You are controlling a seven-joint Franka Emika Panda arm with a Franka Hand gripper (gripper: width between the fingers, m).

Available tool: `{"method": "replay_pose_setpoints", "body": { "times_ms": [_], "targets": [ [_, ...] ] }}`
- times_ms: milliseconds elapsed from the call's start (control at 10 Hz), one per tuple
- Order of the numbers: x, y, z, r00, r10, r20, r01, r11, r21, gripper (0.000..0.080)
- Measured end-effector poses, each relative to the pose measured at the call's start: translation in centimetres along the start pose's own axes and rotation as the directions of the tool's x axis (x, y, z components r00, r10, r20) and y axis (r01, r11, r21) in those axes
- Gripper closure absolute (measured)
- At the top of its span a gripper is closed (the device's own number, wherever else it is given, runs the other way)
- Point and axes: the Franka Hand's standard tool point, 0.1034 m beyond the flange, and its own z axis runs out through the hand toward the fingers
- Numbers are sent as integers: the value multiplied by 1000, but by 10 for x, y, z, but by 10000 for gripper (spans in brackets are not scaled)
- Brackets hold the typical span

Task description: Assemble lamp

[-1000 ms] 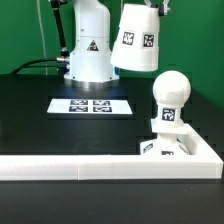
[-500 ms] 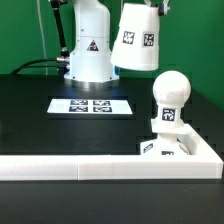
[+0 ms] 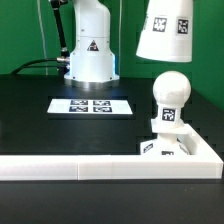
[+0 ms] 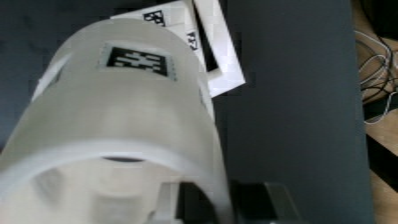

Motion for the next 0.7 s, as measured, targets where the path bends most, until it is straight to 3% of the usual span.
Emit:
{"method": "replay_pose_setpoints", "body": {
  "times_ms": [300,700],
  "targets": [
    [-5,-7,26,1000,-29,-9,29,1000,-7,753],
    [-11,1,65,988,-154,-32,153,988,-12,753]
  ]
}}
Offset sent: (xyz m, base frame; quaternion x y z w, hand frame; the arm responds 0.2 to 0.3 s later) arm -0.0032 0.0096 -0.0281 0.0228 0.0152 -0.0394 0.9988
